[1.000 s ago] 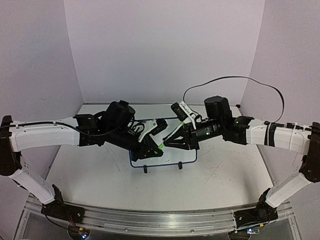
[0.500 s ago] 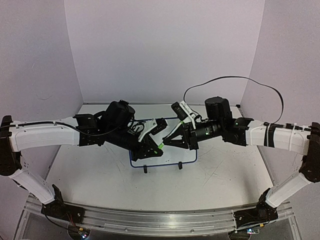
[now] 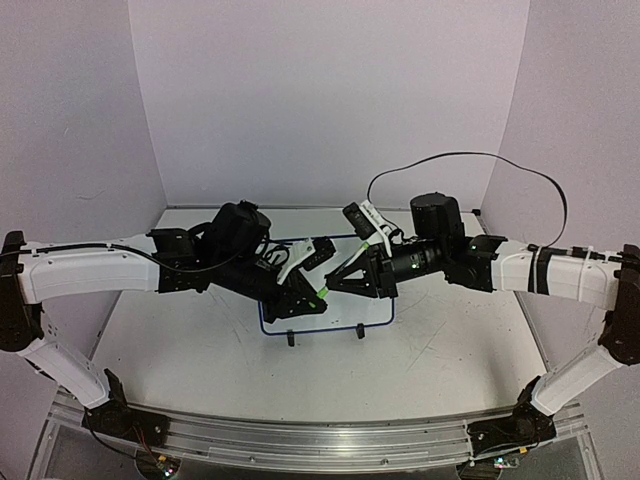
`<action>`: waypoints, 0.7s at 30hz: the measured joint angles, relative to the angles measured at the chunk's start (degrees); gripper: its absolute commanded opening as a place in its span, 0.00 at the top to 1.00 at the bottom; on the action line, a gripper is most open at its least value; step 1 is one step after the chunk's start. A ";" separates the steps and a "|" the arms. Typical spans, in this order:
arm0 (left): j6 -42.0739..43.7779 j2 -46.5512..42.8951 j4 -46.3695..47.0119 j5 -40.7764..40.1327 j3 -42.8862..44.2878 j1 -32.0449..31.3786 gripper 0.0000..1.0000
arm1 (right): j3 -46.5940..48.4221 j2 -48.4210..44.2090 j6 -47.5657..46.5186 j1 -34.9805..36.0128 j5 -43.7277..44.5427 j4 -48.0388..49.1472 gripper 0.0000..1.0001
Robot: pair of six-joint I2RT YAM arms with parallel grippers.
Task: Write a sentence on the whiteboard
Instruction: Pass from the left arm to the right
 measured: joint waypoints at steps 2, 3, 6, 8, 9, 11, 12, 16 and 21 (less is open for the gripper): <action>0.12 0.04 -0.05 -0.02 0.01 0.03 1.00 | 0.00 0.00 0.20 0.04 -0.17 0.12 0.71; 0.15 0.07 -0.06 -0.05 0.02 0.06 1.00 | 0.00 0.00 0.25 0.09 -0.14 0.15 0.72; 0.21 0.11 -0.11 -0.05 0.02 0.06 1.00 | 0.00 0.00 0.40 0.13 -0.18 0.20 0.89; 0.27 0.11 -0.09 0.11 0.05 0.06 1.00 | 0.00 0.00 0.31 0.13 -0.04 0.20 1.00; 0.02 0.11 -0.11 0.11 0.11 0.00 1.00 | 0.00 0.00 0.12 0.04 0.36 0.18 1.00; -0.03 0.11 -0.09 0.00 0.13 0.00 1.00 | 0.00 0.00 0.10 -0.02 0.88 0.15 1.00; -0.03 0.11 -0.09 -0.18 0.13 0.00 1.00 | 0.00 0.00 -0.04 -0.02 1.32 0.23 1.00; -0.07 0.10 0.03 -1.79 0.13 0.02 0.74 | -0.45 -0.61 0.06 0.11 3.63 0.44 1.00; -2.34 -1.16 1.51 -4.16 -0.58 0.41 0.39 | -1.44 -2.50 3.17 0.23 6.45 1.54 1.00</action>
